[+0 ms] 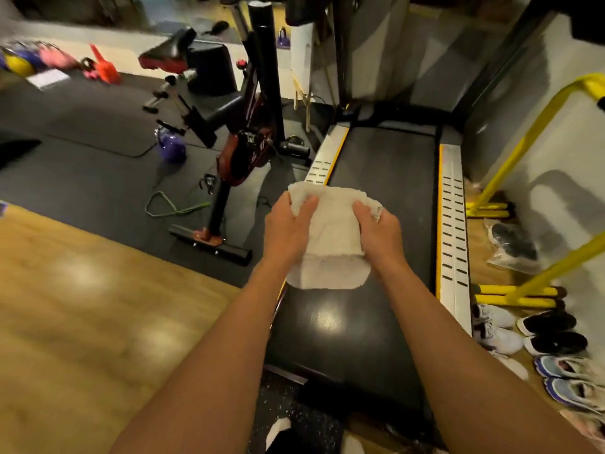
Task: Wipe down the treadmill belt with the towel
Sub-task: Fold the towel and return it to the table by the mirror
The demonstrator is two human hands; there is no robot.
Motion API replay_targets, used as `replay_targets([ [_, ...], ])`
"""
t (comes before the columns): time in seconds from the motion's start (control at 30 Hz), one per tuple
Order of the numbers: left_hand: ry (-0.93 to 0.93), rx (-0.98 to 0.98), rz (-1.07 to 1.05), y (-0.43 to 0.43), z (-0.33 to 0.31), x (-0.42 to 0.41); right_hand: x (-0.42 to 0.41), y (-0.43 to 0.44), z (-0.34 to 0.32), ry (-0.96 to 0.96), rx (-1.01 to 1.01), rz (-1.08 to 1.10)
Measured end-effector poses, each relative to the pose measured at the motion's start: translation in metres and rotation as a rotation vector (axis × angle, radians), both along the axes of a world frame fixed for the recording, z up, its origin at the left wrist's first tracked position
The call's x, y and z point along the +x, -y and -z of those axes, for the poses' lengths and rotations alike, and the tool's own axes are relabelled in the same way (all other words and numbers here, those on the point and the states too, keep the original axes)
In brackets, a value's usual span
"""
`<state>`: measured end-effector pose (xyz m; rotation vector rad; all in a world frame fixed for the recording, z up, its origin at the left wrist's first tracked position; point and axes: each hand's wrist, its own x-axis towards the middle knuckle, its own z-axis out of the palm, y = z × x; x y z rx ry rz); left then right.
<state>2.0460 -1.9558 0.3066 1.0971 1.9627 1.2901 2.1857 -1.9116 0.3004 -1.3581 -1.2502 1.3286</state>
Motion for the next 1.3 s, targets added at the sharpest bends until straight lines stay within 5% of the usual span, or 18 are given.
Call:
replay_targets([
  [0.13, -0.127, 0.078, -0.1, 0.043, -0.043, -0.032, -0.034, 0.025, -0.038, -0.027, 0.109, -0.098],
  [0.57, -0.063, 0.272, -0.325, 0.209, -0.12, -0.136, -0.155, 0.171, -0.127, -0.029, 0.336, -0.273],
  [0.97, -0.126, 0.35, -0.522, 0.424, -0.169, -0.317, -0.35, 0.368, -0.183, -0.131, 0.448, -0.414],
  [1.3, -0.088, 0.409, -0.611, 0.497, -0.169, -0.477, -0.528, 0.426, -0.18, -0.154, 0.504, -0.548],
])
